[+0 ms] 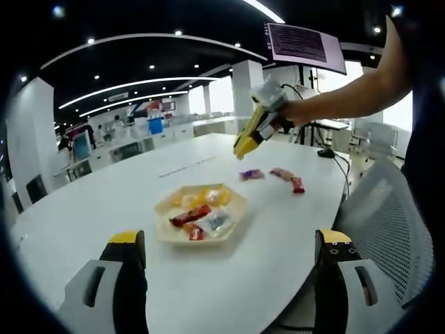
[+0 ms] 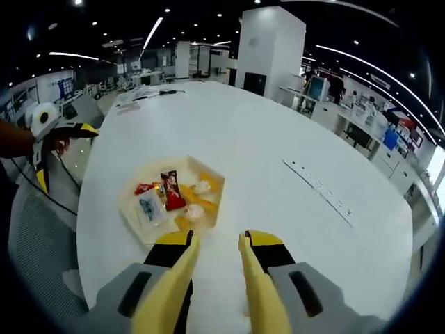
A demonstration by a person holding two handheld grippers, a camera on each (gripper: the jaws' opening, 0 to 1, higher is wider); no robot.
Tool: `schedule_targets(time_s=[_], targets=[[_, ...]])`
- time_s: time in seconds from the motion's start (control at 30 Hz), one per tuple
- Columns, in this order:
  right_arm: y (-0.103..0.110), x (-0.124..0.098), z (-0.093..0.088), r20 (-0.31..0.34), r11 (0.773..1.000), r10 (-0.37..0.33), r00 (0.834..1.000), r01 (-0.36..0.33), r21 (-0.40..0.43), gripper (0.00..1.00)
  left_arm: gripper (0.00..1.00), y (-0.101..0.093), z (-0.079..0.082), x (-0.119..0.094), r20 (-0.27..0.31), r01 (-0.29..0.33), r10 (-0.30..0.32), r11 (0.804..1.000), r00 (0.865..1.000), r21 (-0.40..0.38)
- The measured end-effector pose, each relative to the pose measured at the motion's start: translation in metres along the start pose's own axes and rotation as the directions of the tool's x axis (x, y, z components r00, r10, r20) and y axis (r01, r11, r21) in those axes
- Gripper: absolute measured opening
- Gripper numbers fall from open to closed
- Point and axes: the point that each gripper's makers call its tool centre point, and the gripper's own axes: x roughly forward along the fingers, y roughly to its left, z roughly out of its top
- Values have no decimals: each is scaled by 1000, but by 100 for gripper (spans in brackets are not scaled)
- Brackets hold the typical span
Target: Place the target food into the container with the food tongs after gripping and lifting it, then release it inside without dropping or visibly crushing the food.
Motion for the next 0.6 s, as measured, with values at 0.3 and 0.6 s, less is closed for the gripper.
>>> schedule_targets(time_s=[0.3, 0.6], targets=[[-29, -25, -28, -18, 997, -69, 997, 69, 34, 29, 98, -2, -2, 1, -13, 10, -10, 1000, 1000, 2], [-41, -35, -44, -22, 995, -98, 995, 98, 25, 29, 98, -3, -3, 1, -13, 13, -13, 1000, 1000, 2]])
